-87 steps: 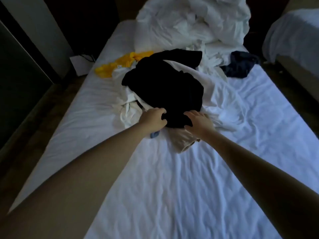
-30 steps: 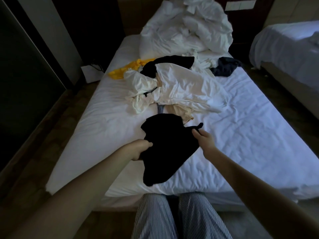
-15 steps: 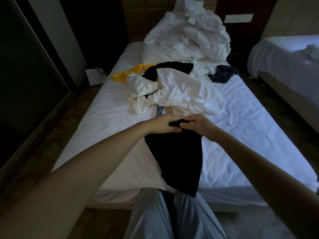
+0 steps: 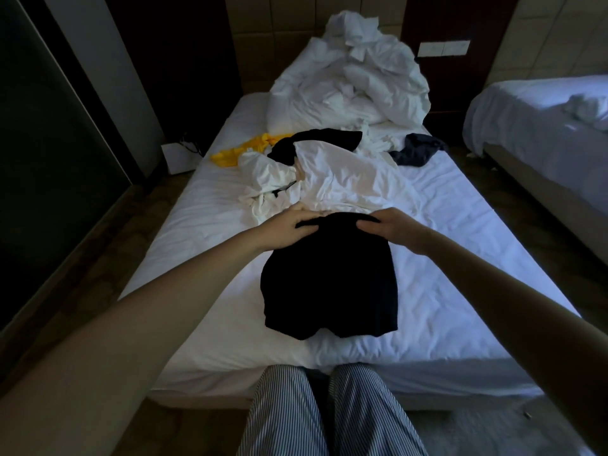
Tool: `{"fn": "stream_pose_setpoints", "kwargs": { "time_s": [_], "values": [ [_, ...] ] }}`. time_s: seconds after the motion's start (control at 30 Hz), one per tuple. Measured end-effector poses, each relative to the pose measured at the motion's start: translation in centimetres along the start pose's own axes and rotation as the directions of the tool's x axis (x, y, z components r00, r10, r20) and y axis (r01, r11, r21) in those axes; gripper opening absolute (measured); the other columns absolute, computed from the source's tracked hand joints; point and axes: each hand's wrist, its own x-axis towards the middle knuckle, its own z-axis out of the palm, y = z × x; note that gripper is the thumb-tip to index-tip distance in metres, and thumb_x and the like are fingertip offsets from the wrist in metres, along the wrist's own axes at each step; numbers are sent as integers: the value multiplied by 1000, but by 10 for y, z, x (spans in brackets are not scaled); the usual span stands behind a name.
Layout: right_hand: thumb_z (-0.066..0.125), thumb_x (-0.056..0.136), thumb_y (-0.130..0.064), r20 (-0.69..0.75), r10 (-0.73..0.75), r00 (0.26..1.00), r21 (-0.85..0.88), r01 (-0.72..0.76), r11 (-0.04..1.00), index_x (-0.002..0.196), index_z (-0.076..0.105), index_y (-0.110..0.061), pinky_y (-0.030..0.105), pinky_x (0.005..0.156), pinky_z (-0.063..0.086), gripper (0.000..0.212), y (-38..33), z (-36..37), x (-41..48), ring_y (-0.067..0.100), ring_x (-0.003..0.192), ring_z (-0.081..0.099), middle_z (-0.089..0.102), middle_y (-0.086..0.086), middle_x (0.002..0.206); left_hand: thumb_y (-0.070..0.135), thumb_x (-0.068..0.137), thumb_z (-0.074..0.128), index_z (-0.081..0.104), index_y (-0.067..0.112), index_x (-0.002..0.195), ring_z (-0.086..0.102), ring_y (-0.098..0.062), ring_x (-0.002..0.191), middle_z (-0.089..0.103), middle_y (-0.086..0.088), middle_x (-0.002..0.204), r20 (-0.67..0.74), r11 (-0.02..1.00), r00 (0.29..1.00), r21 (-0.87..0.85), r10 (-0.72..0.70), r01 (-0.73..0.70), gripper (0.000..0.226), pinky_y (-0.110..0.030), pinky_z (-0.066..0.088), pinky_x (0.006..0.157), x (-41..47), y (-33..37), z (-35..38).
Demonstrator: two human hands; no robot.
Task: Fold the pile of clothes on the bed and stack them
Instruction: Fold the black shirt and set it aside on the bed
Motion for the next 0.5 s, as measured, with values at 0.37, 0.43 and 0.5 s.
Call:
{"fn": "stream_pose_setpoints", "kwargs": {
  "time_s": [0.37,0.43,0.5],
  "values": [
    [58,88,-45,-77,-109,991,-530,52,847,59,50,-20,28,53,31,39,-38,-18,11,12,60,47,46,-5,58,10,100,43,45,15,127,50,-10,115,50,5,124,-201,962,978,-273,-60,3,28,-28,38,95,6,18,-3],
    [63,85,-42,-118,-195,974,-522,107,846,61,55,-20,27,56,33,34,-50,-17,11,8,60,47,48,-6,59,17,91,62,44,17,123,56,-11,101,53,6,108,-68,974,998,-226,2,-17,37,-25,44,85,9,24,3],
    [68,82,-33,-75,-245,967,-424,191,885,63,61,-17,22,56,36,25,-61,-11,12,5,60,49,53,-5,61,22,85,70,53,18,120,59,-9,95,59,6,101,13,992,1000,-127,1,0,38,-14,46,79,14,34,11]
  ]
}}
